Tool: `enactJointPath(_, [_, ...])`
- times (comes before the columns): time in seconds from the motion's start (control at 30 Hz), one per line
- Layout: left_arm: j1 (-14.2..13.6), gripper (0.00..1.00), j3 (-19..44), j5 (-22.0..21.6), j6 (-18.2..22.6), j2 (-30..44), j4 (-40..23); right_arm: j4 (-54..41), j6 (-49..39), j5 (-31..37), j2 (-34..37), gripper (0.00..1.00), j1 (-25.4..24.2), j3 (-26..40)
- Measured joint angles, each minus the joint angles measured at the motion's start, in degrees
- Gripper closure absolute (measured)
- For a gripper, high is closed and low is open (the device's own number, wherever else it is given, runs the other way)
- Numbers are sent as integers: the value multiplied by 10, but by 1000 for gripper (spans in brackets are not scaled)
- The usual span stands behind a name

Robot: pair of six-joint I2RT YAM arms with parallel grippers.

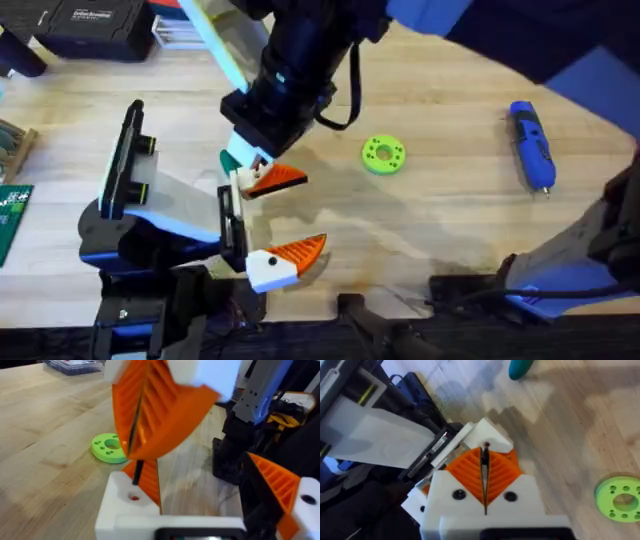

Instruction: Pick up the gripper from the table and insert it into the empty holder that is missing its gripper. Then pick up a screw, insert it into the mounting hole, and use the screwdriver to tighten it. Finally, clean up the table by picking up the vegetable and placing it into the bucket.

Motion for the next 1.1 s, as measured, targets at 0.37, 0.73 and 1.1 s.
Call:
enactJointPath(0.37, [0, 15, 0, 0, 0, 0, 0, -6, -2, 0, 8, 994, 4, 2])
enactJointPath(0.73, [0, 15, -3, 9, -13, 2, 1, -8, -4, 0, 29, 994, 7, 4])
enactJointPath(1.1, [0, 15, -3, 9, -10, 2, 1, 0, -4, -9, 29, 994, 7, 4])
